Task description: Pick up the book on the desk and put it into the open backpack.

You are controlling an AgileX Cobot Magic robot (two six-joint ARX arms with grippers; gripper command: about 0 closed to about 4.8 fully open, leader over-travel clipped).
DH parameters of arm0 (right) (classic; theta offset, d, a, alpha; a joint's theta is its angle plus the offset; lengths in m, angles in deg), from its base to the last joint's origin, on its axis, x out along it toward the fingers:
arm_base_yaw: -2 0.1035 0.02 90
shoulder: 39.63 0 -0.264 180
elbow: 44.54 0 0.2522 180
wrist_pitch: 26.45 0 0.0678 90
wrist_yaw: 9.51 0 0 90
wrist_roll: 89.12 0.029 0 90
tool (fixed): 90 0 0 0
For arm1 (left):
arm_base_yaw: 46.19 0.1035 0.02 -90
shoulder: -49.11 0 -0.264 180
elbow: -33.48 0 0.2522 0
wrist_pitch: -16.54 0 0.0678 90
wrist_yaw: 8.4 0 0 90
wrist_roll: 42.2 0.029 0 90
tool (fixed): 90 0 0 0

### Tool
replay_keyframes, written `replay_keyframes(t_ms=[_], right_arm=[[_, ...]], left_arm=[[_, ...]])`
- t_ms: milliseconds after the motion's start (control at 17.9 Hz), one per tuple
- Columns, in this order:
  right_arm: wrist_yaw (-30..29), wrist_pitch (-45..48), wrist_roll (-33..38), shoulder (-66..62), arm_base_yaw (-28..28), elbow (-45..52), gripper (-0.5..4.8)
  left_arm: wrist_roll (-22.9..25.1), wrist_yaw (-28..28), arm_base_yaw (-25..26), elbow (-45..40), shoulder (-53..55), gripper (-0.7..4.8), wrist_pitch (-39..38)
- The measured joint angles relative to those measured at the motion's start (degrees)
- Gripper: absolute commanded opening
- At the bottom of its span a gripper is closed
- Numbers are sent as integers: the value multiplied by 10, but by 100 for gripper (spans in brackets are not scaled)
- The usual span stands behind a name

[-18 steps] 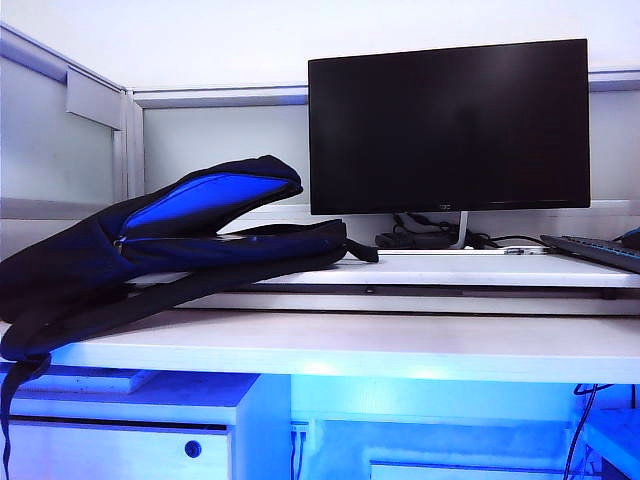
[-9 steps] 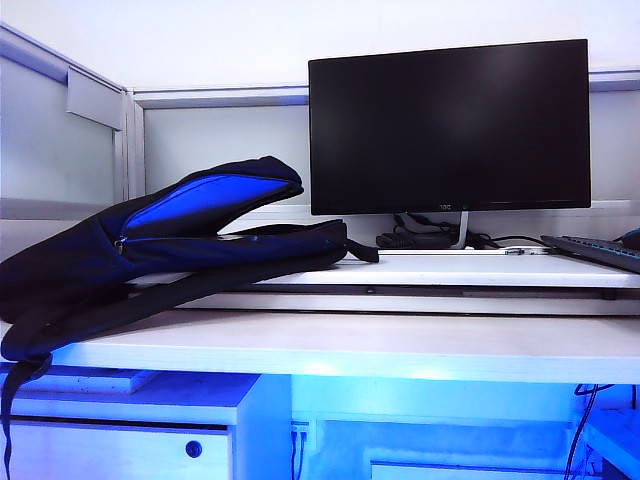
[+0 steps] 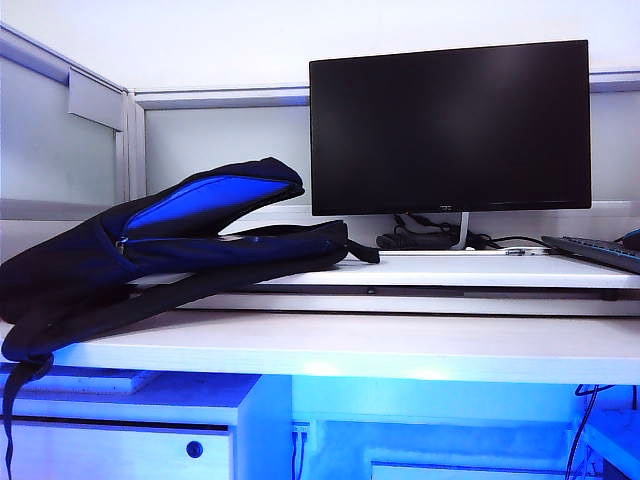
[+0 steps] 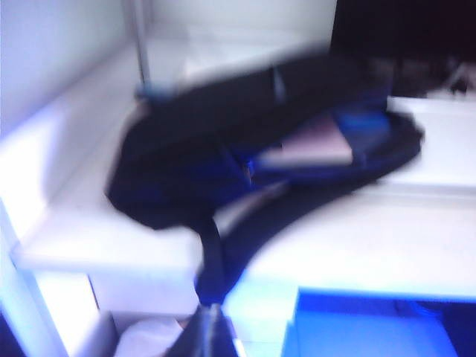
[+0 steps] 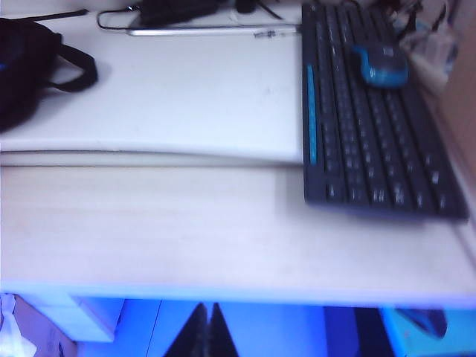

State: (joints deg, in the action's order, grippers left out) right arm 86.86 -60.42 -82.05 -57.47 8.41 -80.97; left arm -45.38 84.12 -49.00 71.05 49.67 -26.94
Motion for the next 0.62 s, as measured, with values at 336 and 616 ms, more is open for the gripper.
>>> replay_keyframes(t_ms=[336, 616], right_arm=[[-1, 51, 32, 151, 2, 165, -6], [-1, 16, 32, 176, 3, 194, -6]], left_arm=[[-70, -23, 0, -74, -3, -6, 52], [-67, -15, 0, -151, -3, -6, 94]])
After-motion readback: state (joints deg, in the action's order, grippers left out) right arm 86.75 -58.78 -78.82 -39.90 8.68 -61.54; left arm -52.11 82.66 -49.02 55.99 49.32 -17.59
